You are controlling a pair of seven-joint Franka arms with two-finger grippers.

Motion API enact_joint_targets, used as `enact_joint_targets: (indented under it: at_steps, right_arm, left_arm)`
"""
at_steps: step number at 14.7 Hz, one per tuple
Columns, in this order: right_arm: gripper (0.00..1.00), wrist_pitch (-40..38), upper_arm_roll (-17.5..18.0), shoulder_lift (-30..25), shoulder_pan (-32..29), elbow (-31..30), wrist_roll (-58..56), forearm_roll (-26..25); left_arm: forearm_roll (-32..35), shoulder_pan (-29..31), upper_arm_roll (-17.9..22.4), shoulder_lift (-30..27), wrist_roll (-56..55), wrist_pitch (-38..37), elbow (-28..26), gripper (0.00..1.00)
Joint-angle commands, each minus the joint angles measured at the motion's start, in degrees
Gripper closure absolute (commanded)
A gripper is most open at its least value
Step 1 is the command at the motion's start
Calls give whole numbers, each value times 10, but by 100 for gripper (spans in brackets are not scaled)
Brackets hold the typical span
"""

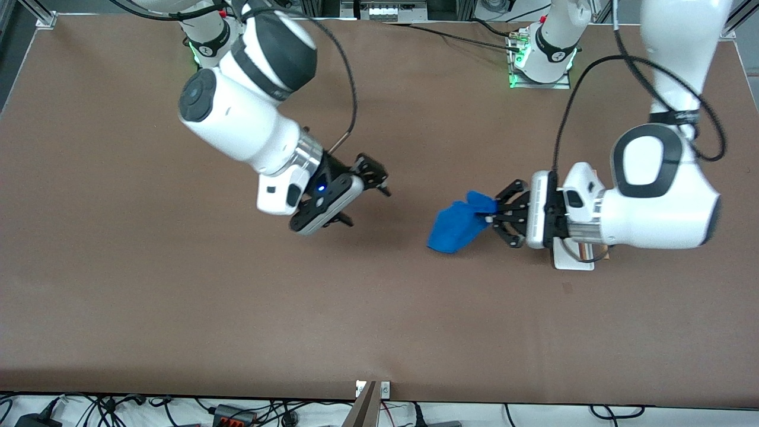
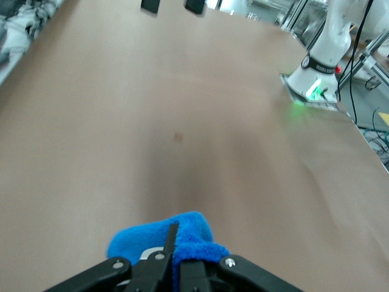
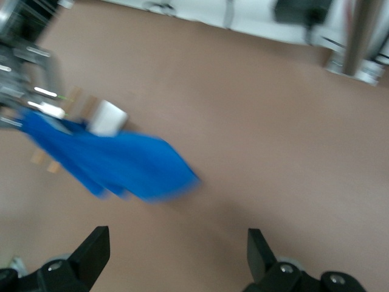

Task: Pass towel and hang on rack
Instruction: 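Open the right gripper and pull back while the left gripper holds towel, then carry the towel with the left gripper over the wooden dowel rack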

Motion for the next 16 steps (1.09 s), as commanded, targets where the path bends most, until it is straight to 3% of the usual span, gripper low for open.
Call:
enact_joint_targets:
  at_steps: [1, 3, 5, 8, 12, 16]
  right_arm:
    - [0, -69, -59, -27, -3, -18, 13, -10]
    - [0, -130, -100, -26, -3, -20, 19, -13]
    - [0, -187, -142, -22, -3, -23, 20, -42]
    - [0, -250, -201, -17, -20, -31, 38, -58]
    - [0, -278, -215, -20, -78, -31, 32, -60]
    - [0, -290, -243, -51, -85, -27, 37, -87]
  left_arm:
    - [44, 59, -3, -23, -21, -59, -9, 100]
    - [78, 92, 3, -30, -41, -101, -13, 100]
    - [182, 99, 5, -66, -138, -136, -13, 100]
    - [254, 94, -4, -117, -299, -192, -15, 100]
    - [314, 81, -18, -138, -471, -246, -14, 100]
    - [336, 91, -18, -148, -544, -198, -74, 100]
